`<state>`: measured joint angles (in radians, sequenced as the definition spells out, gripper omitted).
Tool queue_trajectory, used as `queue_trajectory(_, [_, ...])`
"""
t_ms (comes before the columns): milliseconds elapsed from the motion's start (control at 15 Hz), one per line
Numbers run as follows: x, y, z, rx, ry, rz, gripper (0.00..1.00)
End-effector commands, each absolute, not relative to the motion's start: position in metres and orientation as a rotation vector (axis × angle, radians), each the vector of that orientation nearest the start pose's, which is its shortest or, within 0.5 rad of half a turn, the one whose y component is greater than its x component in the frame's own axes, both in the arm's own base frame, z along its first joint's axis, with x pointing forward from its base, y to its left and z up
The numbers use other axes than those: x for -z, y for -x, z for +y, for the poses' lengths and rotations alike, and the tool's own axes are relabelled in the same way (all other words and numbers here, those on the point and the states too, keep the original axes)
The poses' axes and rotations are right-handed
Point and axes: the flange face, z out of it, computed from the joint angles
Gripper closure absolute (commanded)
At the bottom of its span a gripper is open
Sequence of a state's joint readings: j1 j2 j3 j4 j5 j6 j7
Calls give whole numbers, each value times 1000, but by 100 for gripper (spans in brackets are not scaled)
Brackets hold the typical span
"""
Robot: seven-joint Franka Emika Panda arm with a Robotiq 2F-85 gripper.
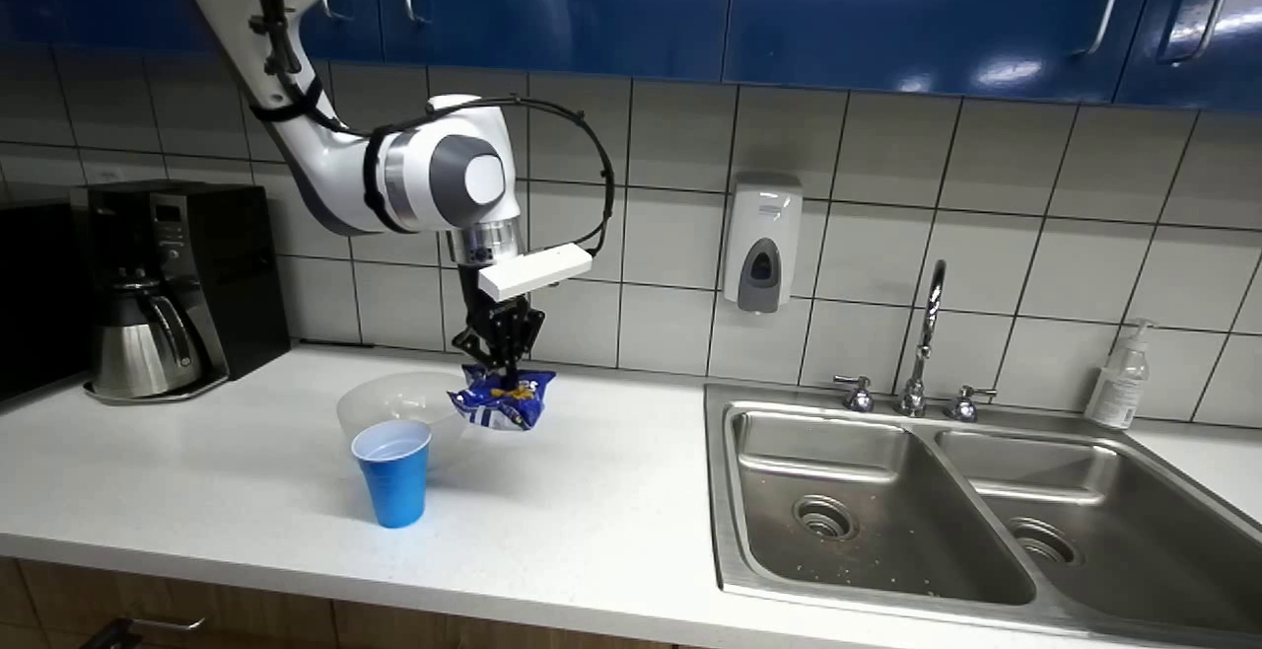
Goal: Put the blue packet inside the plastic bowl
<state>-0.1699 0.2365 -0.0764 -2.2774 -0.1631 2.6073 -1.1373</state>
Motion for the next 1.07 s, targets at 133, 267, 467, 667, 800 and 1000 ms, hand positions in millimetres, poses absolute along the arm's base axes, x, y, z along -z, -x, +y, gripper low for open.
queue_trajectory(133, [-291, -538, -84, 65, 2851, -1632, 100])
queue_trajectory(267, [-290, -543, -64, 71, 2837, -1654, 100])
queue_trajectory(467, [-286, -549, -34, 79, 2828, -1663, 100])
queue_trajectory(667, [-273, -555, -7, 76, 2824, -1643, 100])
queue_trajectory(800, [-264, -559, 7, 77, 2834, -1624, 100])
queue_trajectory(1000, [-251, -570, 18, 81, 2861, -1577, 100])
